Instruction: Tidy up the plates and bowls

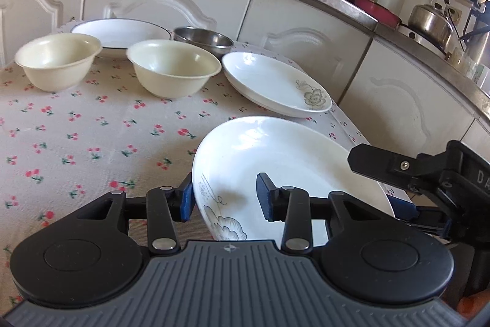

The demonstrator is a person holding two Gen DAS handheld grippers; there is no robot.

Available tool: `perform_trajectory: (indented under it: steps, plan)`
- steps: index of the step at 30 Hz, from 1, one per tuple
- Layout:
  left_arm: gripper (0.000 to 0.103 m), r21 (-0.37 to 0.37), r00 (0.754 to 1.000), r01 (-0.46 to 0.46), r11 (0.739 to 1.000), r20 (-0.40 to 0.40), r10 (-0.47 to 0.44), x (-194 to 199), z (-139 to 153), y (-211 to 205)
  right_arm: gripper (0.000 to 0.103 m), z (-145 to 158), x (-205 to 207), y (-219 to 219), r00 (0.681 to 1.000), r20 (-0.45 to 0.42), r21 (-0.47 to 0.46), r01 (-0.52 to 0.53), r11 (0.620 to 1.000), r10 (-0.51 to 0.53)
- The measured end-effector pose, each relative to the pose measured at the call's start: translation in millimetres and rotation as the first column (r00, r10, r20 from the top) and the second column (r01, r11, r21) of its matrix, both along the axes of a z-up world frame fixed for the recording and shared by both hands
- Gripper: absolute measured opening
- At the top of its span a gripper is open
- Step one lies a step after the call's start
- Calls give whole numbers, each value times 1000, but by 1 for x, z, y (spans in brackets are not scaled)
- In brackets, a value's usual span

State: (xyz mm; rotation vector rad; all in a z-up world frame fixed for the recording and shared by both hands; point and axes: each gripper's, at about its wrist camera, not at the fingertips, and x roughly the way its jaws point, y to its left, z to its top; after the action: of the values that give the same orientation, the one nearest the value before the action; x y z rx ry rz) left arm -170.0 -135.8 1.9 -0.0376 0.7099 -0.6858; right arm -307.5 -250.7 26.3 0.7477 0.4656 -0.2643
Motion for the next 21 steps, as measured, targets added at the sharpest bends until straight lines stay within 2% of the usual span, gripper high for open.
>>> perform_trajectory:
  steps: [12, 21]
  plan:
    - [43, -22, 994, -100, 995, 31, 101, 8, 12, 51, 103, 7, 30, 35, 994, 16, -53, -104, 993, 105]
    - [45, -44, 973, -223, 974, 53, 226, 23, 19, 109, 103, 10, 71, 78, 974, 9, -102, -226, 969, 228]
